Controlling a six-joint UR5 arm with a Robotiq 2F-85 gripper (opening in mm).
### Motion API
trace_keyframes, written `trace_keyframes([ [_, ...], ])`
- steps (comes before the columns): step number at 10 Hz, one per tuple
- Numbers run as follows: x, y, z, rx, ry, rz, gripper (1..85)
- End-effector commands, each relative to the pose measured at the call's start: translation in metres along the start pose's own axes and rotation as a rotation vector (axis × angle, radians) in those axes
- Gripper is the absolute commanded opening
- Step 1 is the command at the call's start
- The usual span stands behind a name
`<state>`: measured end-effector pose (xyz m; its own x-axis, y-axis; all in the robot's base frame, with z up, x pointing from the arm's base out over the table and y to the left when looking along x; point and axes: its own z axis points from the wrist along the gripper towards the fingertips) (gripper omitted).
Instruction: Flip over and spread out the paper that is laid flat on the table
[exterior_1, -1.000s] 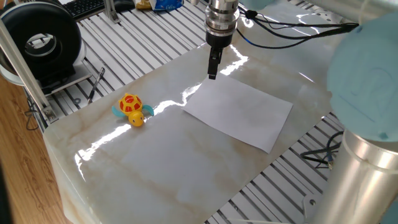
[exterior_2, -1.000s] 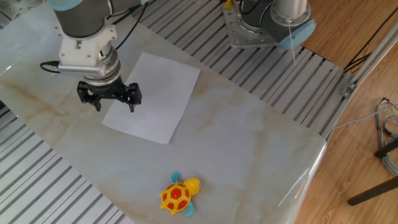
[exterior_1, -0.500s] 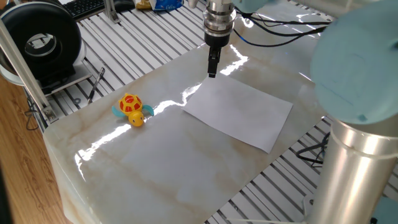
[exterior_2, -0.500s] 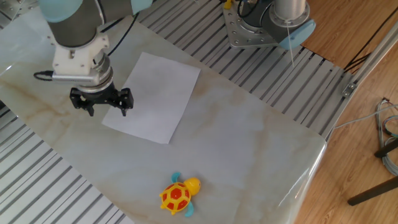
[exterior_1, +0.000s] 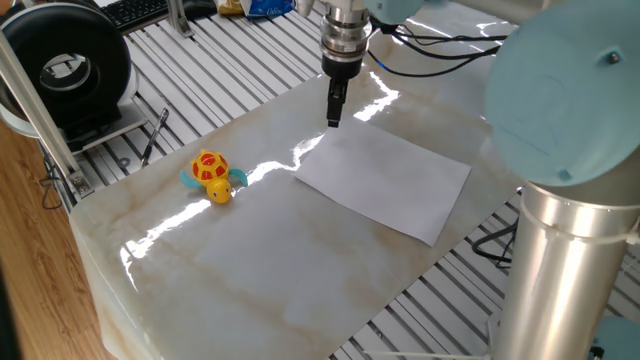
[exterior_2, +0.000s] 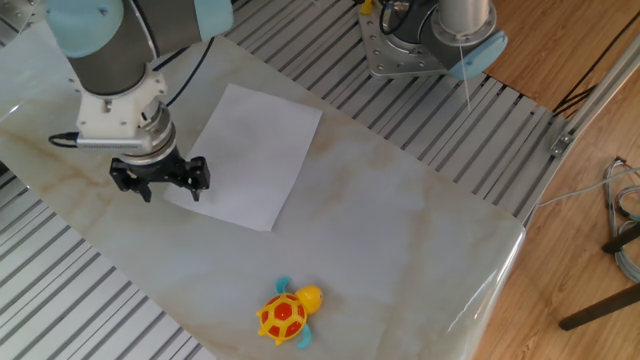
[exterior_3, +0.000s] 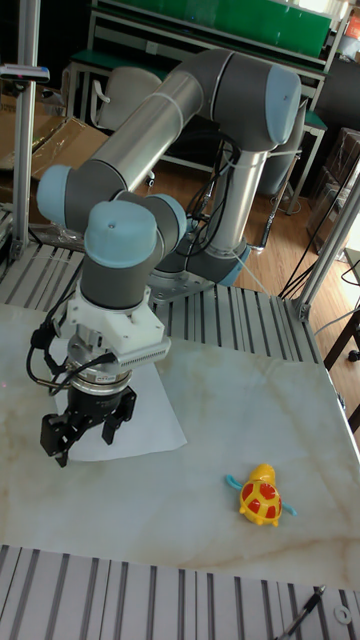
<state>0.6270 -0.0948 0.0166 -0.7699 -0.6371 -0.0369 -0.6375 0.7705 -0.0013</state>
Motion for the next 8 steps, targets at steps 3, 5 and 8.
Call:
trace_keyframes([
  [3, -0.002, 0.014, 0.006, -0.079, -0.057, 0.052, 71.7],
  [5, 0.006, 0.014, 0.008, -0.089, -0.059, 0.046, 71.7],
  [8, 0.014, 0.01, 0.009, -0.064, -0.039, 0.025, 71.7],
])
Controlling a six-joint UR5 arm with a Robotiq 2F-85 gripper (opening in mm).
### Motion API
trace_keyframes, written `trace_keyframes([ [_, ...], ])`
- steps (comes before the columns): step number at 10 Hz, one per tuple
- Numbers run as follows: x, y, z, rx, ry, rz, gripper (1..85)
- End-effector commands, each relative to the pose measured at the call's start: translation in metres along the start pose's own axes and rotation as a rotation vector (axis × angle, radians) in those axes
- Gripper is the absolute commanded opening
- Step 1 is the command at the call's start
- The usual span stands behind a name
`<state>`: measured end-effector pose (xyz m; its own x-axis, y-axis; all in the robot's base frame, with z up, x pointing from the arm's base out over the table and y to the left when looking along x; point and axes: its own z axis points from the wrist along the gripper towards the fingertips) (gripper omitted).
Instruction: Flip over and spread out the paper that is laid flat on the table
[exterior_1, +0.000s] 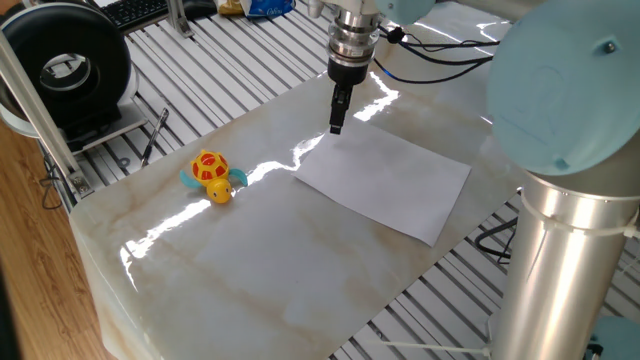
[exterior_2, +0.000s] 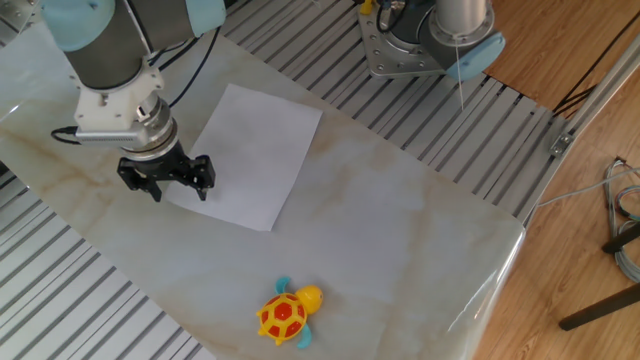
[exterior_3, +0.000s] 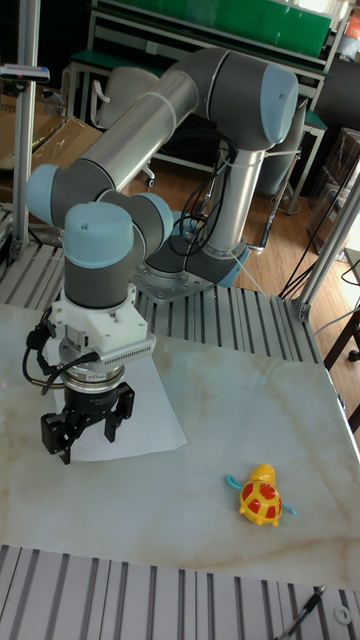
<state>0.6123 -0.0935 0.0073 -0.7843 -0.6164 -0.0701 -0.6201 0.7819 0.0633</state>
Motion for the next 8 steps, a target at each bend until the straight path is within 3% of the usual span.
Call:
trace_keyframes([
  [1, 0.003, -0.003, 0.0, 0.008, -0.006, -0.001, 71.7],
  [5, 0.006, -0.009, 0.005, 0.02, 0.004, -0.007, 71.7],
  [8, 0.003, 0.003, 0.002, -0.019, -0.011, 0.01, 71.7],
])
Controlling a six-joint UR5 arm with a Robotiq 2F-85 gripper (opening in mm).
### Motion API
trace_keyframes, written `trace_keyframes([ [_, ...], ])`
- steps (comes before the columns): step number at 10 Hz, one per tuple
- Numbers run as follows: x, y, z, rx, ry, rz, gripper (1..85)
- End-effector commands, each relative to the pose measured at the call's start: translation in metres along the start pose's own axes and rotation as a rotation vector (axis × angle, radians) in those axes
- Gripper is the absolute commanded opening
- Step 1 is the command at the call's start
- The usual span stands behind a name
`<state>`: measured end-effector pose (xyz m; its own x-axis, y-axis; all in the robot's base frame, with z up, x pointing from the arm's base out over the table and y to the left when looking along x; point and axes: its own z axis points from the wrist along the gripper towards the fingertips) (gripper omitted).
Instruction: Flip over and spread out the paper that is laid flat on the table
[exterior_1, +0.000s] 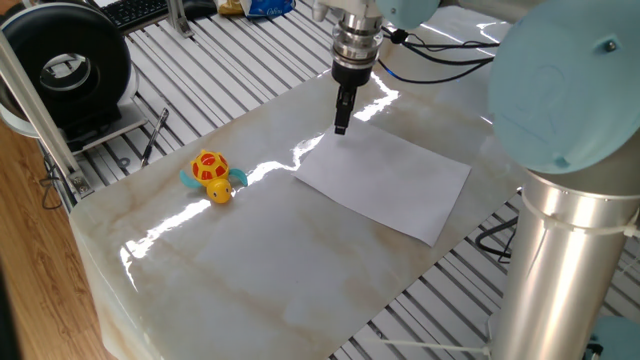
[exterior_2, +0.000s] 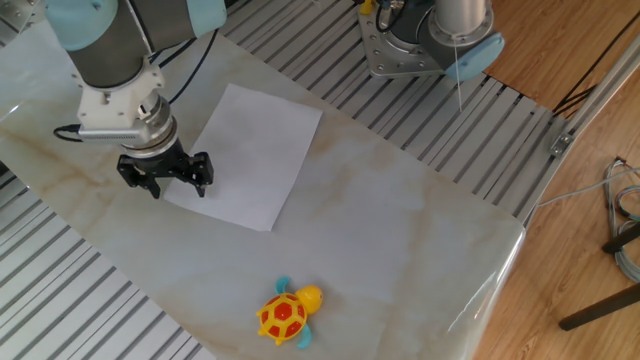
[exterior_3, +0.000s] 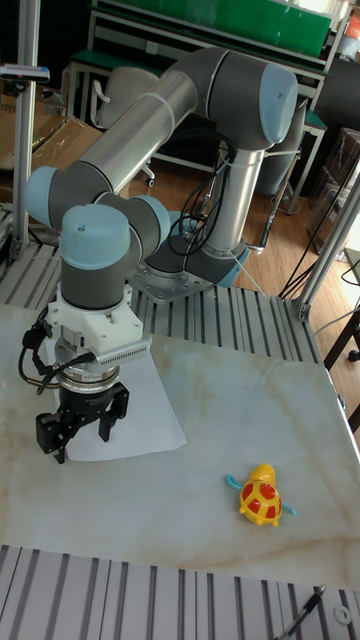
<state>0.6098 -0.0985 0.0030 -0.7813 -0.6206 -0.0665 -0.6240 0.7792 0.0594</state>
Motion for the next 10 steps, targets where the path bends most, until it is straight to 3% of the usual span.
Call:
trace_keyframes([
  [1, -0.0027, 0.0079, -0.0029, -0.028, -0.016, 0.018, 71.7],
  [7, -0.0021, 0.0058, -0.0026, -0.021, -0.016, 0.021, 67.7],
  [10, 0.0, 0.0023, -0.0022, -0.008, -0.01, 0.035, 52.7],
])
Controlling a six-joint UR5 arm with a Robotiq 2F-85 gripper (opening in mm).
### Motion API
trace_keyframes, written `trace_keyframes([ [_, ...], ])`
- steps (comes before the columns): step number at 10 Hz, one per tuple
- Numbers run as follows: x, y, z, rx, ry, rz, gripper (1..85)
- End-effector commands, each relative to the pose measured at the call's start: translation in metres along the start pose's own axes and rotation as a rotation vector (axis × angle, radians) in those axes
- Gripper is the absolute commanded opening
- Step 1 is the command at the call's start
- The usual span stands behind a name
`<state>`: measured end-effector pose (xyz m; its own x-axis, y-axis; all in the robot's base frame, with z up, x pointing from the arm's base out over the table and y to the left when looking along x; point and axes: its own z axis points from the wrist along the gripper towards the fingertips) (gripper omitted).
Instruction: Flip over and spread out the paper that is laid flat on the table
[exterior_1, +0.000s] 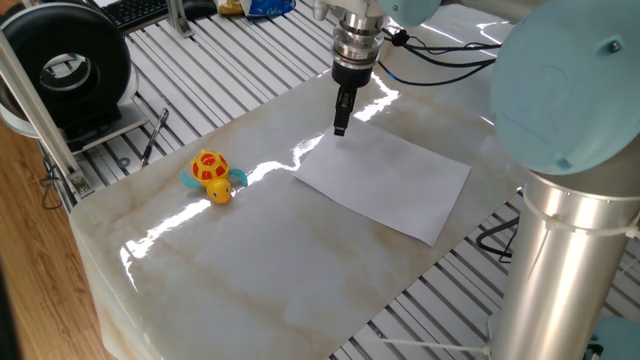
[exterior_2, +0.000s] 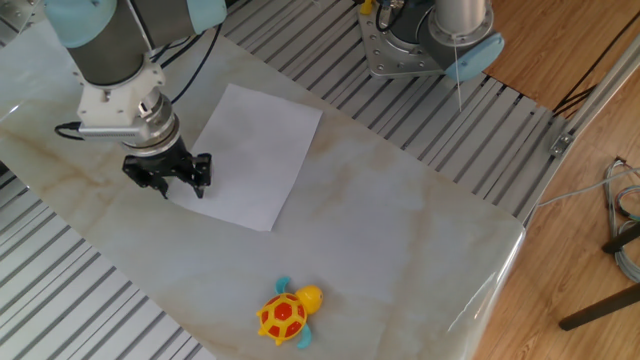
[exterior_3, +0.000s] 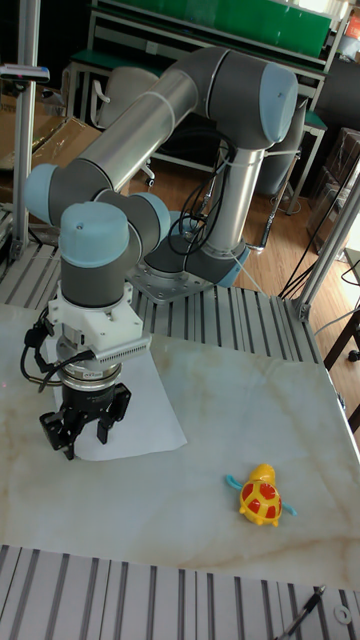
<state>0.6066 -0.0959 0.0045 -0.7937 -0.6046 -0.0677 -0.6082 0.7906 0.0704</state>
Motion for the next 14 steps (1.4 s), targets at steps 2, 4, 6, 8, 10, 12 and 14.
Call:
trace_keyframes([
  [2, -0.002, -0.001, -0.001, 0.001, -0.011, 0.02, 46.0],
  [4, -0.002, -0.001, -0.002, -0.001, -0.015, 0.027, 28.0],
  [6, -0.003, 0.004, -0.004, -0.017, -0.019, 0.066, 5.3],
  [8, -0.005, 0.009, -0.011, -0.021, -0.019, 0.081, 1.0],
  [10, -0.005, 0.015, -0.023, -0.022, -0.017, 0.089, 1.0],
  [12, -0.004, 0.027, -0.047, -0.007, -0.006, 0.102, 1.0],
  [14, -0.016, 0.035, -0.061, 0.002, -0.054, 0.143, 1.0],
])
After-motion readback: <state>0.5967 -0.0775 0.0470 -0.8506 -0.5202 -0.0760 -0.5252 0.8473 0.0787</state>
